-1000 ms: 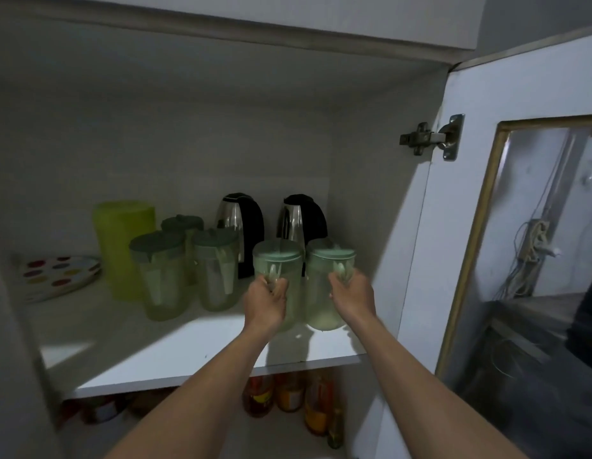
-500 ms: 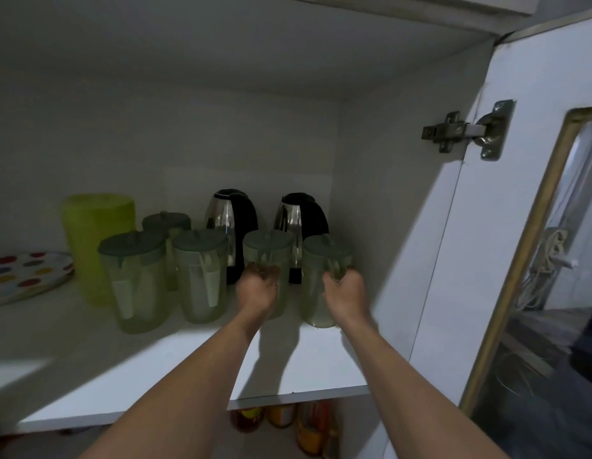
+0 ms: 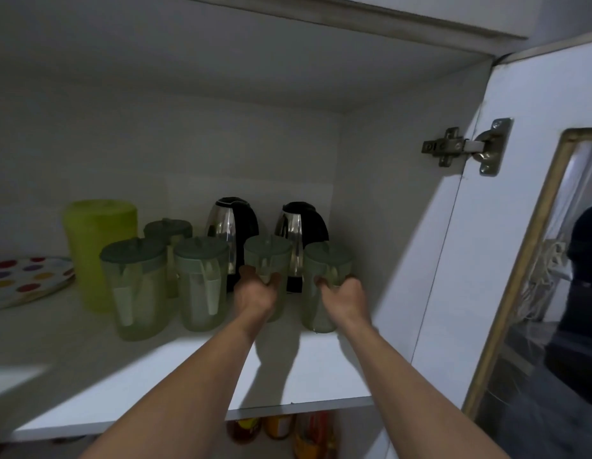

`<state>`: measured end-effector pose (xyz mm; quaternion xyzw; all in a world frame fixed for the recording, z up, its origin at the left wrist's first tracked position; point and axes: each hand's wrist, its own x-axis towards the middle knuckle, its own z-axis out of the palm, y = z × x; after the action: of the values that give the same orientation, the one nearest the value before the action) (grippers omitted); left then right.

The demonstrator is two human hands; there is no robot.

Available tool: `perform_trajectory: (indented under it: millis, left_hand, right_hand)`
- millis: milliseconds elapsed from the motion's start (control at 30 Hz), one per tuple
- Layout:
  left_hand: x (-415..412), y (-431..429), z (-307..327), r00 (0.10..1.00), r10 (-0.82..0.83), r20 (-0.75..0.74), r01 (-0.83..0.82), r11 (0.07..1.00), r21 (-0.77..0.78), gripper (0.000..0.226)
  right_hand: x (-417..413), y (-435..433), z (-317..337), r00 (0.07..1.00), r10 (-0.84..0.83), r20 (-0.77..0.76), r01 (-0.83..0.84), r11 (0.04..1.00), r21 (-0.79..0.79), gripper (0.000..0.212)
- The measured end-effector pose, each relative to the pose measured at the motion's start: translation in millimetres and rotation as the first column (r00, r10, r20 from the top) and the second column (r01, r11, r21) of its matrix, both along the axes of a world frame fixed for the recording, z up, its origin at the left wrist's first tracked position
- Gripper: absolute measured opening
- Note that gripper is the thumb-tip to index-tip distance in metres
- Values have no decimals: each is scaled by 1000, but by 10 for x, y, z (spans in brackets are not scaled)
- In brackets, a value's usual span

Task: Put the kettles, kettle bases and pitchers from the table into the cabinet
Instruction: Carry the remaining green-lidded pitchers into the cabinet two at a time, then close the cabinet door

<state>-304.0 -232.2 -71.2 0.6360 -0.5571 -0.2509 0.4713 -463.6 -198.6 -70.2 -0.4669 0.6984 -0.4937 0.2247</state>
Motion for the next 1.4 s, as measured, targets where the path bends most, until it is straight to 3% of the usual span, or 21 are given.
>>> perform_trajectory:
  millis: [167,300,600,867,1133,1400]
  left_hand:
    - [33,216,97,992,67,106,-64,997,-32,59]
    - [17,568,297,987,72,144,-59,994,-91,50]
    - [255,1307,874,955,-139,264,237,889,-391,37]
    - [146,2323,1404,870,-317,376,482,702,-523,28]
    - [-590,3317,1943,768,-516,380,637,554,-536,30]
    - [-1553,4385,2440,719,-603,347,630,354,-691,26]
  right_hand:
    - [42,203,129,988,-43,-146,46,999,14,54]
    - [123,547,338,944,-94,-317,97,995,-5,63]
    - [303,1791,942,831,-47,-554,10,998,-70,51]
    - [228,3317,1613,688,-186,-701,88,981,-174,52]
    - [-198,4758,2263,419,-409,-811,281,907,-313,46]
    - [-845,5952,2778,109,-603,-790,413,750,-516,35]
